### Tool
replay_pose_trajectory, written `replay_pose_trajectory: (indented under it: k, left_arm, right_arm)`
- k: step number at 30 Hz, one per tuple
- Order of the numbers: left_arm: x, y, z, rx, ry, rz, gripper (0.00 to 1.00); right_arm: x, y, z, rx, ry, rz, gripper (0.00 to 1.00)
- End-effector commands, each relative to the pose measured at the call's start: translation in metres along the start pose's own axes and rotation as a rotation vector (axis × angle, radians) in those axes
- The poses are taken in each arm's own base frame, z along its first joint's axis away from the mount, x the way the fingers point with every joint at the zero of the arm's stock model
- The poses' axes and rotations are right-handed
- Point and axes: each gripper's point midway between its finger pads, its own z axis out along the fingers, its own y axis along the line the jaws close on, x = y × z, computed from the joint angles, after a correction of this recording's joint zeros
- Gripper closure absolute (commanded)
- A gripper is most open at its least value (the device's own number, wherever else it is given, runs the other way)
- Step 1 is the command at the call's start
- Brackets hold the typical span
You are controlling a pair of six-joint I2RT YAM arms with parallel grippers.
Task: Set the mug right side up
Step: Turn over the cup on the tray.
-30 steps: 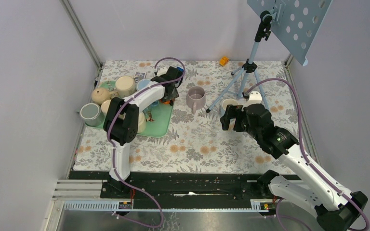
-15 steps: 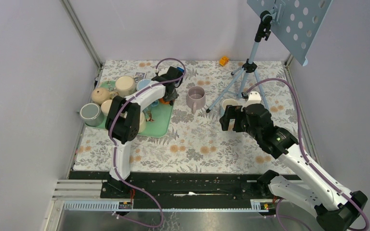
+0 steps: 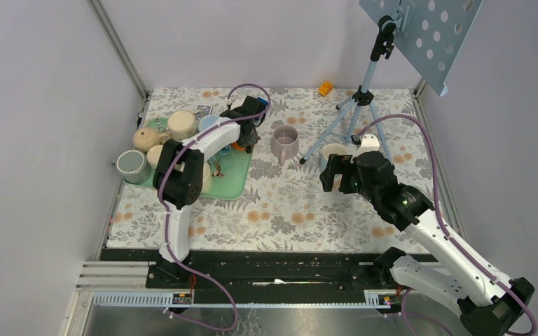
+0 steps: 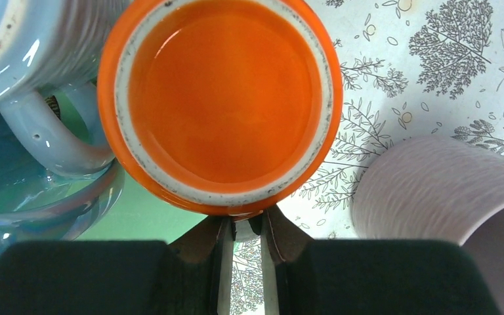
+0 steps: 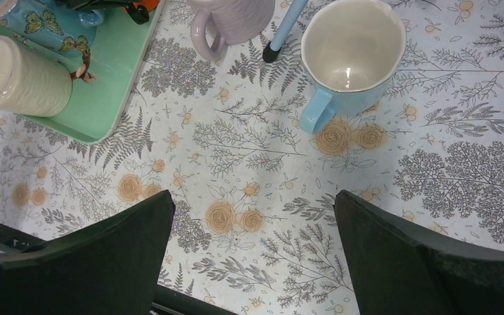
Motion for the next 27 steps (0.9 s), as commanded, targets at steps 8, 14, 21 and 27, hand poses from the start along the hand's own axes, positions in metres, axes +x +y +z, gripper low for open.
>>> replay_pose_trajectory:
  k: [8, 14, 21, 27]
  left_arm:
    - [-0.069, -0.035, -0.072, 0.240, -0.210, -0.038, 1.00]
    - [-0.079, -0.042, -0.097, 0.317, -0.243, -0.058, 1.00]
    - [-0.083, -0.061, -0.146, 0.500, -0.228, -0.112, 1.00]
    - [-0.071, -0.077, -0.196, 0.721, -0.179, -0.133, 1.00]
  right_arm:
    - [-0.004, 0.011, 0.001, -0.047, -0.013, 0.067, 0.00]
    - [-0.005, 0.026, 0.001, -0.118, -0.018, 0.128, 0.00]
    - [-0.015, 0.048, 0.000, -0.223, -0.035, 0.191, 0.00]
    - [-0.025, 0.075, 0.002, -0.357, -0.046, 0.241, 0.00]
